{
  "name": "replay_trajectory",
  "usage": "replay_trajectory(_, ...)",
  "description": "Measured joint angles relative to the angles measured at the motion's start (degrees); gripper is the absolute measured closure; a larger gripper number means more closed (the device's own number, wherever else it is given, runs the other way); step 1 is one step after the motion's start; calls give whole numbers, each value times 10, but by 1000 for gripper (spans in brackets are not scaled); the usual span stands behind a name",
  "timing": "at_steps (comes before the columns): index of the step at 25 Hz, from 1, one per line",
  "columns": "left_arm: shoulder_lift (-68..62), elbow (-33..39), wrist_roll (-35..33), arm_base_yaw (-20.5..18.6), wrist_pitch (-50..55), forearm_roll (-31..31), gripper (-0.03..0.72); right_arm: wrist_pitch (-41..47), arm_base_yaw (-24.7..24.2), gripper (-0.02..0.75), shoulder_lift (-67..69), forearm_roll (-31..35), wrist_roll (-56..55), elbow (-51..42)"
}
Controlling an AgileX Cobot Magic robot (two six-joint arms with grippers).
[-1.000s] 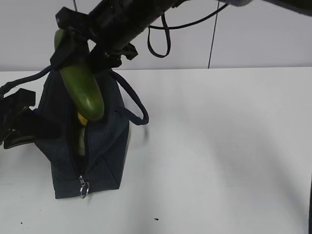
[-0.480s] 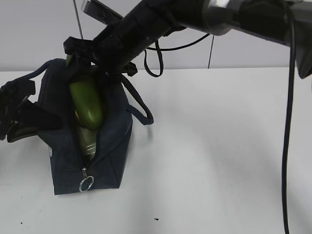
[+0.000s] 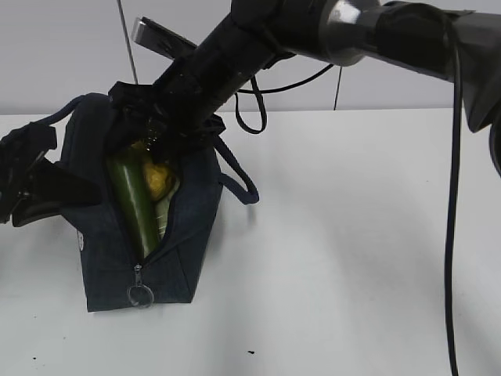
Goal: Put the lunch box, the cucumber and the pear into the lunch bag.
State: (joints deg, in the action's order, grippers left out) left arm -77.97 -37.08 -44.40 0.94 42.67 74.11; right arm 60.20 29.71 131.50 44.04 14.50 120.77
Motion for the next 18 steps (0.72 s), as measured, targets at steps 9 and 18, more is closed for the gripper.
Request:
replay_trajectory(9,-1,0,-1,0,-2,0,707,33,-3,185,-23,-52,0,89)
replay_trajectory(18,-1,0,-1,0,-4,0,707,111,-5,200,-27,-209,-82,152)
